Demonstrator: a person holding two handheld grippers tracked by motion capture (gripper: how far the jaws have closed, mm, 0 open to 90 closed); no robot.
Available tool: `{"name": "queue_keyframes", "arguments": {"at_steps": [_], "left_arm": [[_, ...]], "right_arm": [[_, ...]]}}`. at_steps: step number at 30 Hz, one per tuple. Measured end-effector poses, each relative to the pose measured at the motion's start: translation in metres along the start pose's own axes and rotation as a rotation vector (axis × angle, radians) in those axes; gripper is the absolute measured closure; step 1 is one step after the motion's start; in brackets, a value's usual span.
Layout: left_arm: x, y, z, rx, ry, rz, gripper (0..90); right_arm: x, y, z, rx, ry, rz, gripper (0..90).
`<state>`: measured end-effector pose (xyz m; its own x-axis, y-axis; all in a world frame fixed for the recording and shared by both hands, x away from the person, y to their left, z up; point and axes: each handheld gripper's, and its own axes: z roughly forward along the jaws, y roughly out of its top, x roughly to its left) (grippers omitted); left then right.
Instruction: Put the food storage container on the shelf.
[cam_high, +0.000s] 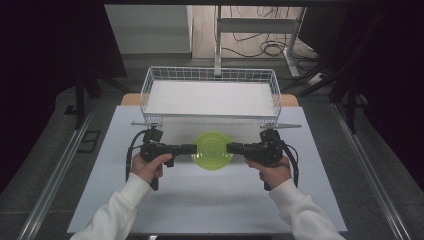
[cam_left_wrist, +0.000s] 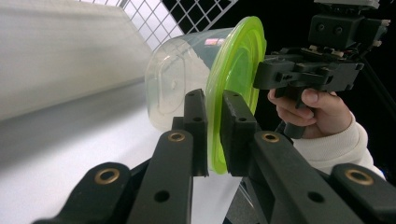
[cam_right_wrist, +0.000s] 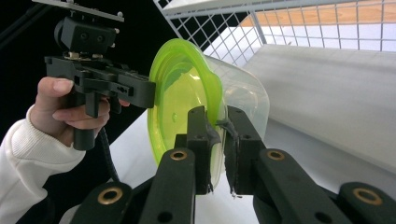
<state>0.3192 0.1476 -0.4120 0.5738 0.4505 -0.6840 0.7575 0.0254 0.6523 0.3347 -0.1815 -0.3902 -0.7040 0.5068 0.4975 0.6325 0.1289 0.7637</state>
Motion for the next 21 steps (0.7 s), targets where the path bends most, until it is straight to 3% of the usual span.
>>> {"name": "queue_keyframes", "arguments": {"at_steps": [21], "left_arm": [[-0.018, 0.041, -0.007, -0.022, 0.009, 0.053, 82.2]], "right_arm": [[0.008, 0.040, -0.011, -0.042, -0.010, -0.039, 81.0]]}}
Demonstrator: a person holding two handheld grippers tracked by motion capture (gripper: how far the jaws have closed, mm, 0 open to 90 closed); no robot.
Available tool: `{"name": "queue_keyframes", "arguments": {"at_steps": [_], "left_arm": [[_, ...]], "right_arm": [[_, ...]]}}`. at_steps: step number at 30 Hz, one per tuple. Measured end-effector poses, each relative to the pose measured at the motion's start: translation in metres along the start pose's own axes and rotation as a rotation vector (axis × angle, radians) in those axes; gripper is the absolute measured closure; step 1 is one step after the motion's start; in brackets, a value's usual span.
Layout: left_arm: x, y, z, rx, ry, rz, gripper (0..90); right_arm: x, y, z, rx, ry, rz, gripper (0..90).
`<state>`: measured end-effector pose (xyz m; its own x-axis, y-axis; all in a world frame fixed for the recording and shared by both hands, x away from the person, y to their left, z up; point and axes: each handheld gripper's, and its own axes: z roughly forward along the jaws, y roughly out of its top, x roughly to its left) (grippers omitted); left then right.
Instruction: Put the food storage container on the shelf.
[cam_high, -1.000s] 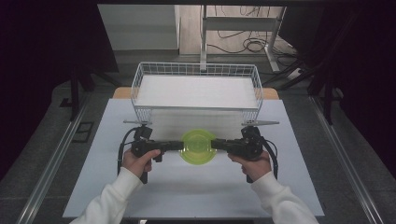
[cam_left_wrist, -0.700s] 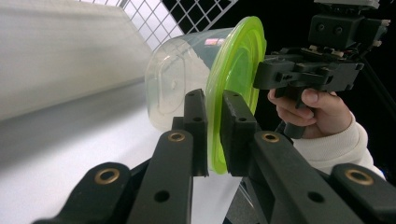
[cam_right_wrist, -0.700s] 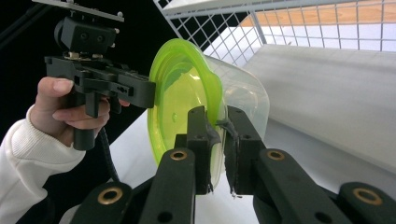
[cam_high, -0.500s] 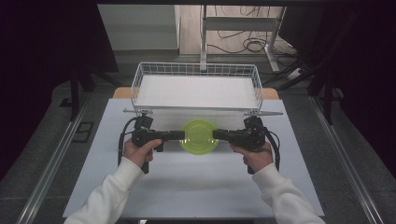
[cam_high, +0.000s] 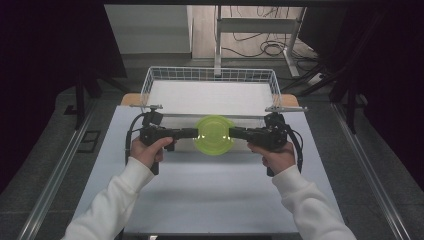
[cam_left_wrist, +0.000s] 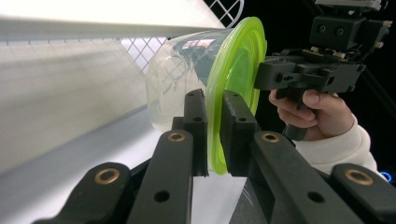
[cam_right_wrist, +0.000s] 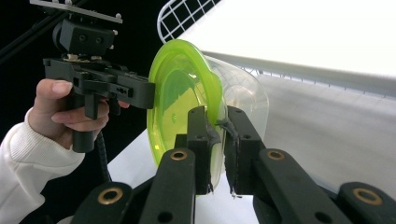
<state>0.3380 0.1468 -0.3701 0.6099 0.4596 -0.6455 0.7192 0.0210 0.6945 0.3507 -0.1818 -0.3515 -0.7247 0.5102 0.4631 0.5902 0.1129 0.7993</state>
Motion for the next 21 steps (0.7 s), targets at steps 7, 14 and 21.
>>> {"name": "queue_keyframes", "arguments": {"at_steps": [7, 14, 21], "left_arm": [[-0.003, 0.016, -0.003, -0.001, 0.004, 0.020, 82.2], [-0.006, 0.024, -0.005, -0.014, 0.005, 0.043, 82.3], [-0.007, 0.031, -0.006, -0.021, 0.002, 0.053, 82.2]], "right_arm": [[0.000, 0.014, 0.000, -0.015, -0.003, -0.005, 81.0], [0.002, 0.026, -0.002, -0.026, -0.001, -0.023, 81.1], [0.000, 0.034, -0.001, -0.033, -0.005, -0.025, 81.2]]}}
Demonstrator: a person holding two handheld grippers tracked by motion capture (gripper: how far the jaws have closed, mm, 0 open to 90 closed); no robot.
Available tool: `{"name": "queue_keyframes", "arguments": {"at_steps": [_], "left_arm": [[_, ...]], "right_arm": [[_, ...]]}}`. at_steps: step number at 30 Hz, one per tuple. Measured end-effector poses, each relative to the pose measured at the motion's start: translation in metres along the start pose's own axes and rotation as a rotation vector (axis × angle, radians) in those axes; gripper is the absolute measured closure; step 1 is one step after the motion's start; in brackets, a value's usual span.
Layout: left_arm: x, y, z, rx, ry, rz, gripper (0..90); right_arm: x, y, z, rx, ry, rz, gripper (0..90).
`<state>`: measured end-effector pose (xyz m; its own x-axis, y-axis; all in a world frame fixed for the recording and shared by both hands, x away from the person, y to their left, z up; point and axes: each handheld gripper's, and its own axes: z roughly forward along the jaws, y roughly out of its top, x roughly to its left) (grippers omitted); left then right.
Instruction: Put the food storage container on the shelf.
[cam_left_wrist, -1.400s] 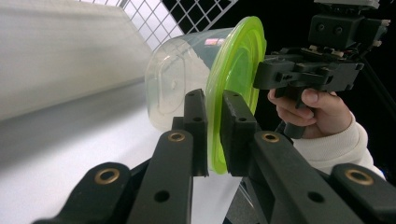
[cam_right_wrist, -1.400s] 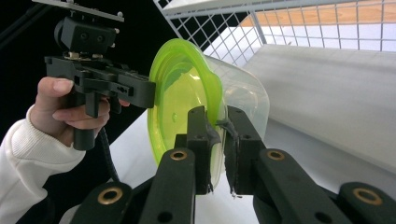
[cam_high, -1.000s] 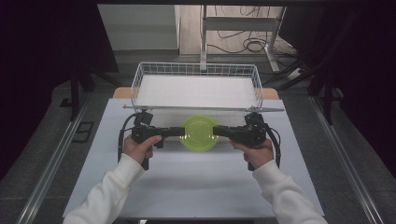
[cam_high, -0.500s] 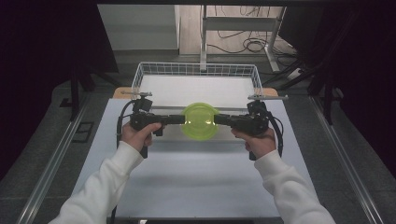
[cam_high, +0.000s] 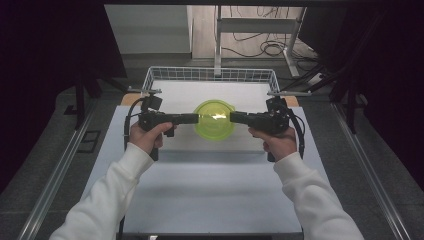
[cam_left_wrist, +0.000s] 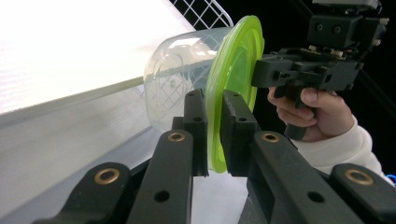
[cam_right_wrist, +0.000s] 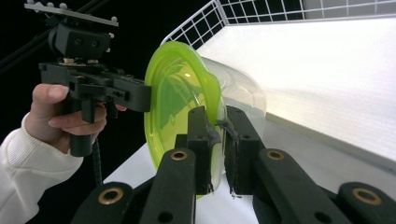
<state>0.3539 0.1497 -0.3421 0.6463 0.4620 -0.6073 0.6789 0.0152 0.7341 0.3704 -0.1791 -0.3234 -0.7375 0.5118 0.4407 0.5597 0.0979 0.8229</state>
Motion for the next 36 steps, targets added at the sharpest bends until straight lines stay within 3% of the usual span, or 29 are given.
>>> {"name": "queue_keyframes", "arguments": {"at_steps": [19, 28, 36], "left_arm": [[0.005, 0.025, 0.000, -0.017, 0.015, 0.001, 82.3], [0.017, 0.049, -0.001, -0.028, 0.027, -0.001, 82.2], [0.035, 0.068, 0.007, -0.012, 0.022, -0.019, 82.3]], "right_arm": [[-0.005, 0.022, 0.006, -0.018, -0.006, -0.007, 81.2], [-0.014, 0.045, 0.018, -0.026, -0.019, 0.001, 81.2], [-0.031, 0.061, 0.029, -0.023, -0.026, 0.028, 81.2]]}}
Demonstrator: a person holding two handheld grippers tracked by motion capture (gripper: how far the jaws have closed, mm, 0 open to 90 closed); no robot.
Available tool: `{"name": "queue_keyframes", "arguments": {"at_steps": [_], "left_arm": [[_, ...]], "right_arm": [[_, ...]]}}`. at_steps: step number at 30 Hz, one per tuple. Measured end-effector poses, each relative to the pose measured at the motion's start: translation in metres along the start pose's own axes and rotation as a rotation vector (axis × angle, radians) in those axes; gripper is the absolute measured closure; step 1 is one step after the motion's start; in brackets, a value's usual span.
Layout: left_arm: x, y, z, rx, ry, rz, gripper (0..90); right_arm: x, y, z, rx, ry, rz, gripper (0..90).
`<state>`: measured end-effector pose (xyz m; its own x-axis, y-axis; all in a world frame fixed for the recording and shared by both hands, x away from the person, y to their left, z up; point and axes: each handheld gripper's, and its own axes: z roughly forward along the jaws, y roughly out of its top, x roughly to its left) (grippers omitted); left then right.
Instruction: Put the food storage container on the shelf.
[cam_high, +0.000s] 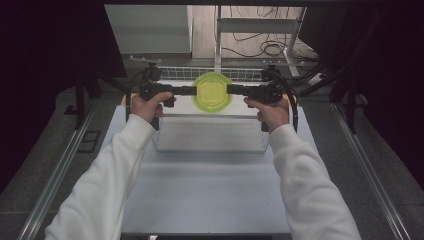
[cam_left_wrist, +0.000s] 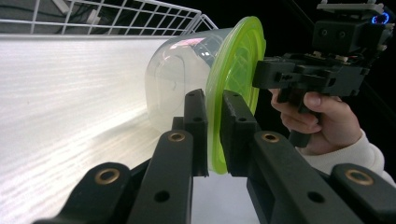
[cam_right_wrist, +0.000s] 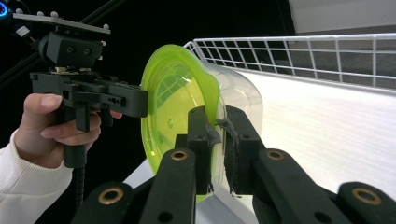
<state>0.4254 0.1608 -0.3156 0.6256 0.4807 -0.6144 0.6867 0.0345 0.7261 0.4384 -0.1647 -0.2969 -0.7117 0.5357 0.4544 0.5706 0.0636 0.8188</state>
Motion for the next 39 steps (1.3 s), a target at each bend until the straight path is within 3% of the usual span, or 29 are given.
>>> {"name": "queue_keyframes", "arguments": {"at_steps": [10, 16, 17, 20, 26, 34, 39], "left_arm": [[0.022, 0.009, 0.016, 0.038, 0.004, -0.048, 82.2], [0.028, 0.010, 0.018, 0.019, -0.019, -0.078, 82.0], [0.031, 0.011, 0.019, 0.015, -0.034, -0.115, 81.8], [0.036, 0.014, 0.020, 0.009, -0.040, -0.151, 81.6], [0.050, 0.019, 0.025, -0.012, -0.092, -0.276, 81.2], [0.061, 0.027, 0.032, -0.021, -0.108, -0.325, 78.7], [0.070, 0.029, 0.037, -0.021, -0.111, -0.353, 76.3]], "right_arm": [[-0.027, 0.002, 0.013, 0.023, 0.001, 0.069, 81.2], [-0.033, 0.003, 0.016, 0.012, 0.012, 0.102, 81.1], [-0.034, 0.003, 0.016, 0.015, 0.012, 0.105, 81.1], [-0.036, 0.006, 0.018, 0.016, 0.014, 0.129, 80.7], [-0.046, 0.015, 0.024, 0.036, 0.006, 0.228, 79.5], [-0.058, 0.021, 0.034, 0.067, -0.031, 0.339, 75.3], [-0.064, 0.021, 0.037, 0.061, -0.016, 0.390, 73.4]]}}
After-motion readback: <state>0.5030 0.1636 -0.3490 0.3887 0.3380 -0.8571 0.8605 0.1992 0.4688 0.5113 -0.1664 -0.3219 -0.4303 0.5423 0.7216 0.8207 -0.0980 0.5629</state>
